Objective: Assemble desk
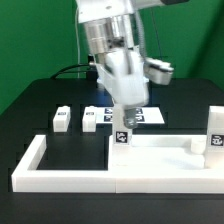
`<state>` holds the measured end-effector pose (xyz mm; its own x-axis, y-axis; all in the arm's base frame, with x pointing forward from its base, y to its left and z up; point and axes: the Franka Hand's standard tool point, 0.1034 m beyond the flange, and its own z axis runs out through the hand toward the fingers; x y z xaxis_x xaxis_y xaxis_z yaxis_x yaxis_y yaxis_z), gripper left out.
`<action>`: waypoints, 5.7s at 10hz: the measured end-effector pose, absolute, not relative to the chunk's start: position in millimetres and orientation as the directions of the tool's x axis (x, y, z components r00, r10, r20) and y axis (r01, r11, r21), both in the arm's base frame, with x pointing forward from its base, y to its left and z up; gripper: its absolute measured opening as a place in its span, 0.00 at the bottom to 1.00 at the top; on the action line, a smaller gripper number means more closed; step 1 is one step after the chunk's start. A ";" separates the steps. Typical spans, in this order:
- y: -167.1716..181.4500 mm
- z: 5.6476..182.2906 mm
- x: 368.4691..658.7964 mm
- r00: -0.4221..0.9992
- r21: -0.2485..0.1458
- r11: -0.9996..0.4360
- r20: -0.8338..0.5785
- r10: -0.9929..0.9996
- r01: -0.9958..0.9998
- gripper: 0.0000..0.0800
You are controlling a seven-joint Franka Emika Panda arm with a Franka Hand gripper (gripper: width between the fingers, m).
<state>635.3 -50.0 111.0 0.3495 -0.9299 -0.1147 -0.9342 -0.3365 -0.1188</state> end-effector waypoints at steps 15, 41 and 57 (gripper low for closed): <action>-61.3 108.5 635.7 0.370 -0.116 -0.359 -0.089 -0.925 -0.926 0.37; -57.3 104.2 640.8 0.114 -0.037 -0.109 -0.199 -0.973 -0.993 0.37; -53.8 101.7 638.6 0.767 -0.068 -0.764 -0.090 -0.635 -0.641 0.81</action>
Offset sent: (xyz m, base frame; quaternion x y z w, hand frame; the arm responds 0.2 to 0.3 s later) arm 0.0000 0.0000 0.0000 0.0000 0.0000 -0.1938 0.9810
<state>638.6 -53.8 101.7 0.7670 -0.6353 -0.0899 -0.6411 -0.7644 -0.0682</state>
